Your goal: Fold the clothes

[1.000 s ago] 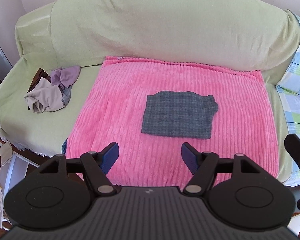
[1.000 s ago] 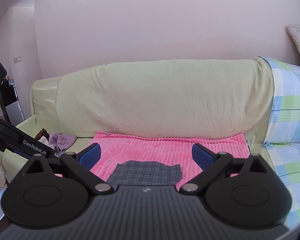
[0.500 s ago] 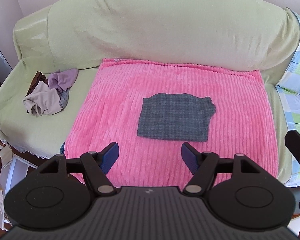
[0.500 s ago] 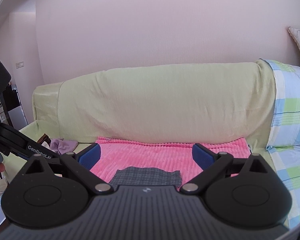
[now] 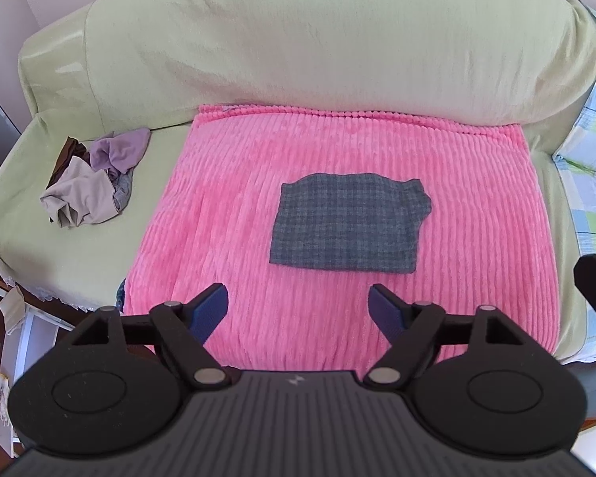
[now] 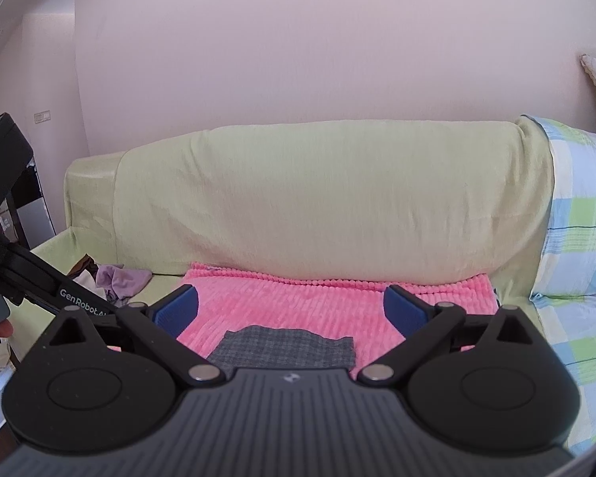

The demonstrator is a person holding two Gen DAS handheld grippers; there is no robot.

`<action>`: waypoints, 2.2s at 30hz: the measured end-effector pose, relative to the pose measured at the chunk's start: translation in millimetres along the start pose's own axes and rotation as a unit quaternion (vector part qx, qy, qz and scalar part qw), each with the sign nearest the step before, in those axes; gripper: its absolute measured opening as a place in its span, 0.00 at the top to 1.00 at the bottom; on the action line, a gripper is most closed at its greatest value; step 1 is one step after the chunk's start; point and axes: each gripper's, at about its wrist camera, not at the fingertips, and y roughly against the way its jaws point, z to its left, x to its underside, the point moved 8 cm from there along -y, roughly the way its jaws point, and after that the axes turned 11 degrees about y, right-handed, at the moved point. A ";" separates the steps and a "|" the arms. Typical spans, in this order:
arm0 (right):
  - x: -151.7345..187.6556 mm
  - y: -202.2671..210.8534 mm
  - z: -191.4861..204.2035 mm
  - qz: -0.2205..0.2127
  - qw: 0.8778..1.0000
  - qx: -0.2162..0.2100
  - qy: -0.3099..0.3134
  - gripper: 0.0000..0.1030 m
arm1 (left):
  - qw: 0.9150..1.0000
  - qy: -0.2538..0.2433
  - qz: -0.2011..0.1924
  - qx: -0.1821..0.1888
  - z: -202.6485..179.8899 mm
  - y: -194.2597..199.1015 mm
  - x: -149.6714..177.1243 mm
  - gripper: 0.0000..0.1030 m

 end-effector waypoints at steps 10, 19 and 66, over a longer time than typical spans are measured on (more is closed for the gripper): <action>58.9 -26.0 14.9 0.088 0.996 -0.012 0.010 0.04 | 0.992 -0.009 0.120 -0.027 28.9 -70.8 54.5 0.22; 110.0 -61.8 31.9 0.151 0.988 -0.007 -0.002 0.04 | 0.986 -0.025 0.161 -0.025 30.3 -134.3 55.1 0.22; 23.5 -71.2 45.7 0.213 0.975 0.055 -0.035 0.02 | 1.000 0.019 0.019 -0.013 78.7 -15.8 5.7 0.22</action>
